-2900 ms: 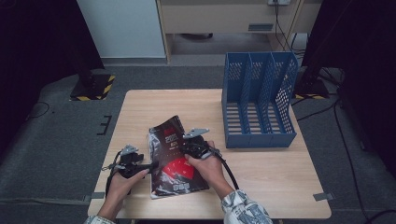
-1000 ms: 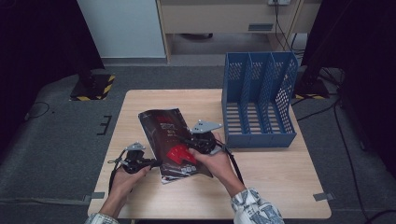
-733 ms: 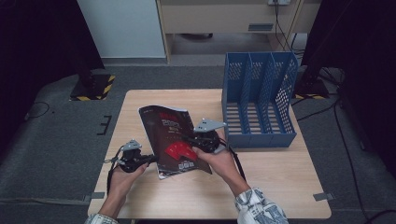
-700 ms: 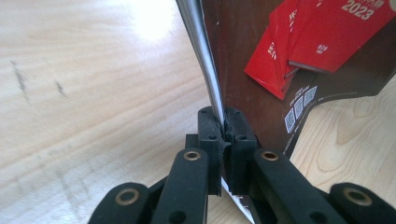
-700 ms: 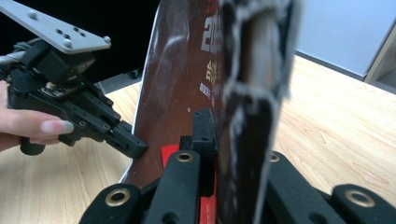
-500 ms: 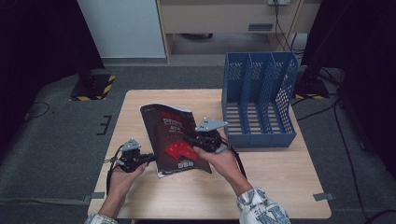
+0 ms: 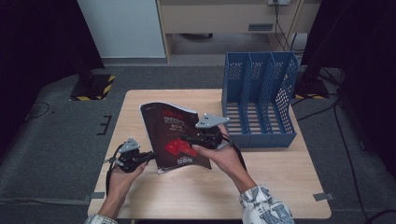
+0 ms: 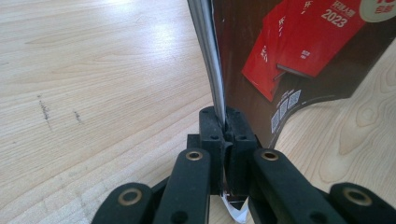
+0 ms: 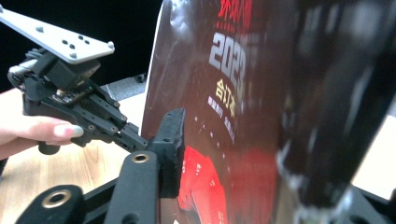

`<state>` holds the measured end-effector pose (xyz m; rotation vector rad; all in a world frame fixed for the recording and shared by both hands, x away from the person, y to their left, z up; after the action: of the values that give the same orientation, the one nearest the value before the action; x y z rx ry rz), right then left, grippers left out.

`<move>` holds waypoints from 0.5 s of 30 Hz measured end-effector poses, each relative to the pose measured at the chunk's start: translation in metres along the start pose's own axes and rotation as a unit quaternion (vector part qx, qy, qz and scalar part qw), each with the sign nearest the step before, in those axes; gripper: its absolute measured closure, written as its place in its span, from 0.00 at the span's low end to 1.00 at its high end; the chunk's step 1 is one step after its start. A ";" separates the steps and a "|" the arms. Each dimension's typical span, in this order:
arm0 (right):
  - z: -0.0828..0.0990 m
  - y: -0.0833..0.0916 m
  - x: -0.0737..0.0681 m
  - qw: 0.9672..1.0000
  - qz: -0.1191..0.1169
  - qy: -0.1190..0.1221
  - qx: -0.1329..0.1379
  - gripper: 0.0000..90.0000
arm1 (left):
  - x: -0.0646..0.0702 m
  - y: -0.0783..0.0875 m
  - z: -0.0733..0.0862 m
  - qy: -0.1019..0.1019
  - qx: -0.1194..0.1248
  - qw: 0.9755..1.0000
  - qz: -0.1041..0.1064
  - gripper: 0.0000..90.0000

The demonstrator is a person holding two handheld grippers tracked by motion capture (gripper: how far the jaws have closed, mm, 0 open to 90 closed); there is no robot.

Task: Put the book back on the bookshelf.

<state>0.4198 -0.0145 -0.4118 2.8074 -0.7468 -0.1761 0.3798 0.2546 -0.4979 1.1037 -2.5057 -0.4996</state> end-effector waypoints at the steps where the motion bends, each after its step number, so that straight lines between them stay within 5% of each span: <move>1: 0.000 0.000 0.000 1.000 0.000 0.000 0.000 0.63 | 0.000 0.000 0.000 0.000 0.000 1.000 0.000 0.97; 15: -0.036 0.003 0.006 1.000 -0.004 0.016 0.009 0.65 | 0.001 -0.001 -0.001 -0.002 0.003 1.000 0.003 0.97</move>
<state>0.4300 -0.0134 -0.3767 2.8238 -0.7333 -0.1270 0.3801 0.2537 -0.4976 1.0975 -2.5158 -0.4930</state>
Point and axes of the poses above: each handheld gripper's, and its own axes: y roughly backward along the jaws, z roughly out of its underside, x roughly to its right, the point moved 2 cm from there along -y, roughly forward along the jaws, and after that the axes turned 7 degrees about x, right-handed, at the moved point
